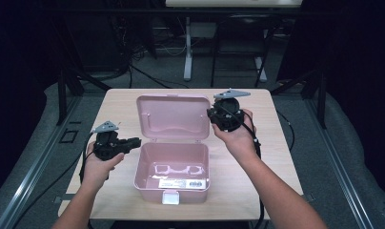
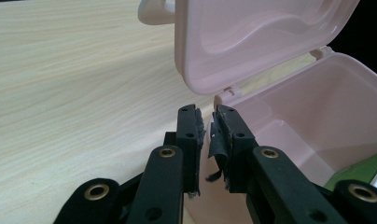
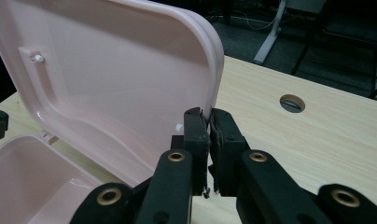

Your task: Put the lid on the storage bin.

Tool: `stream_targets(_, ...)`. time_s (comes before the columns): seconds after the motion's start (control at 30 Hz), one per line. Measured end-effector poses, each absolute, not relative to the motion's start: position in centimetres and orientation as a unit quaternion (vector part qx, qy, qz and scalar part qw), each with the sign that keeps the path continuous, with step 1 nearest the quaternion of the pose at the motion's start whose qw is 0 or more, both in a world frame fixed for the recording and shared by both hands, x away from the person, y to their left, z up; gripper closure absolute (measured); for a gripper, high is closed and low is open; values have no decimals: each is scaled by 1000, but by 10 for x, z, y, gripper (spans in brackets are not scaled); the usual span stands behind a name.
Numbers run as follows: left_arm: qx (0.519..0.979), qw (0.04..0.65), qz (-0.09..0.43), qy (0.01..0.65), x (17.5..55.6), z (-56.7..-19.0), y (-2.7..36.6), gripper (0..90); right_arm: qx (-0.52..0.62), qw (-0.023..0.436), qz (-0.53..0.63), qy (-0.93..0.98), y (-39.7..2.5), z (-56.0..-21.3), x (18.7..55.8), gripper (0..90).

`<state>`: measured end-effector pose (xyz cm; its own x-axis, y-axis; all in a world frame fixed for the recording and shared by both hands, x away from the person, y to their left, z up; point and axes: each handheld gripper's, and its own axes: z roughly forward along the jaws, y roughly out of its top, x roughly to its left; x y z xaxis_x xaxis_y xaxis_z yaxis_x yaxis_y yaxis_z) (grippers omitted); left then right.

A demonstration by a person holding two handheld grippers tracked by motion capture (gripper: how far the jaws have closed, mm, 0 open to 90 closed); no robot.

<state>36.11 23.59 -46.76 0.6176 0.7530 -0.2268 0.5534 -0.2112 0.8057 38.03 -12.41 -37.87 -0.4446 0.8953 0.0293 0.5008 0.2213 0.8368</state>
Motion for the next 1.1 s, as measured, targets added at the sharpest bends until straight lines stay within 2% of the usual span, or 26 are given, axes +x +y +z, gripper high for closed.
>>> stream_targets(1.1,765,478,137,409,344,-435,243,764,438,262,428,745,-127,-382,342,865)
